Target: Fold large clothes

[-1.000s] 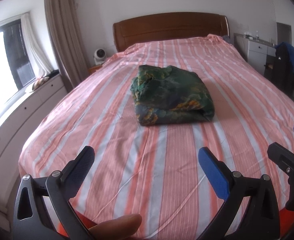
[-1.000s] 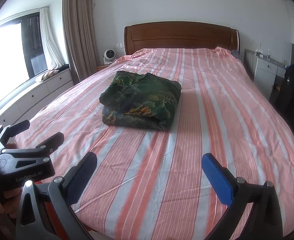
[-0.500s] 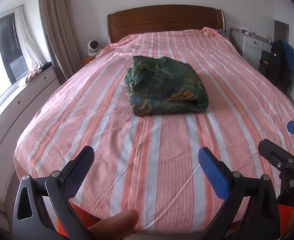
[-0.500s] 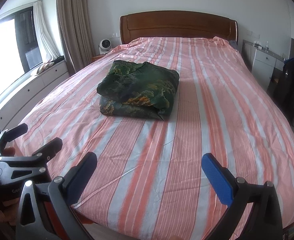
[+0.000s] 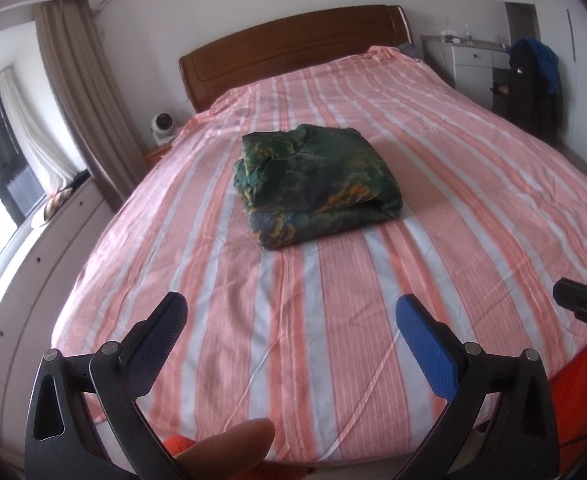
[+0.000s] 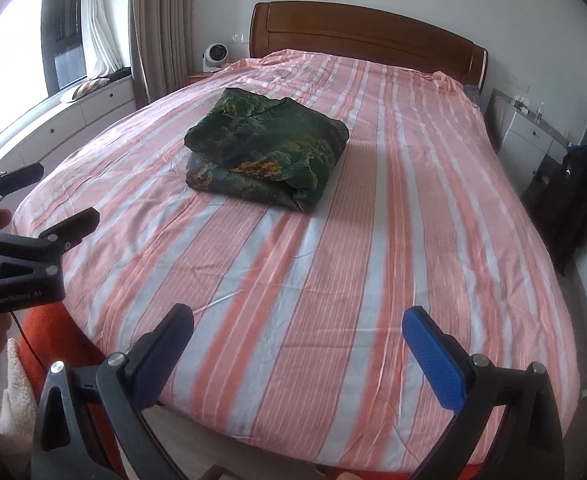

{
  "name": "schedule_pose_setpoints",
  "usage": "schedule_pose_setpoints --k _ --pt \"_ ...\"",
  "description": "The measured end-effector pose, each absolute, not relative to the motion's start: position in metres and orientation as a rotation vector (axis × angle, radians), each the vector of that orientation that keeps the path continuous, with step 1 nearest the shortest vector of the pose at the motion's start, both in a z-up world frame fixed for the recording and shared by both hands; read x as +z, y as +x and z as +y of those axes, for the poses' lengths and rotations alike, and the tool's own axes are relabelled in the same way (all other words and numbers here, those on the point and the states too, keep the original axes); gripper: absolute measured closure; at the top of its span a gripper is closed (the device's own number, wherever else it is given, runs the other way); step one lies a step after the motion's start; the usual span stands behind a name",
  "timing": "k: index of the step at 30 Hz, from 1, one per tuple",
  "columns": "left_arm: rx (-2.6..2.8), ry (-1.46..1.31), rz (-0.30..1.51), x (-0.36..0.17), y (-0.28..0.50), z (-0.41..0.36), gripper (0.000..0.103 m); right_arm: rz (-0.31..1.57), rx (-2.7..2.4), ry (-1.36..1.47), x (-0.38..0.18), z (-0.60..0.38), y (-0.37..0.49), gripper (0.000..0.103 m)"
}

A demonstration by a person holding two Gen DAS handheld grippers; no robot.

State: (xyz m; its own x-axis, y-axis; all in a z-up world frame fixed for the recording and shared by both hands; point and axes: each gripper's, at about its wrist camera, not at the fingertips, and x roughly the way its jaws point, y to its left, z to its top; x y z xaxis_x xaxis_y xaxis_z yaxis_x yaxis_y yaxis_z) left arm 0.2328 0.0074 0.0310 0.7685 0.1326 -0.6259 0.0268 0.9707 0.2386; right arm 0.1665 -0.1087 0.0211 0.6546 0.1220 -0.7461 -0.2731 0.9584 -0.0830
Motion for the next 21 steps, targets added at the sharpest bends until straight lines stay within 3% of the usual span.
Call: schedule_pose_setpoints --k 8,21 --pt "0.068 0.087 0.696 0.038 0.206 -0.002 0.0 0.771 0.151 -0.019 0.036 -0.129 0.143 0.0" --pt "0.111 0.079 0.675 0.051 0.198 0.008 0.0 0.647 0.099 -0.061 0.057 -0.117 0.131 0.0"
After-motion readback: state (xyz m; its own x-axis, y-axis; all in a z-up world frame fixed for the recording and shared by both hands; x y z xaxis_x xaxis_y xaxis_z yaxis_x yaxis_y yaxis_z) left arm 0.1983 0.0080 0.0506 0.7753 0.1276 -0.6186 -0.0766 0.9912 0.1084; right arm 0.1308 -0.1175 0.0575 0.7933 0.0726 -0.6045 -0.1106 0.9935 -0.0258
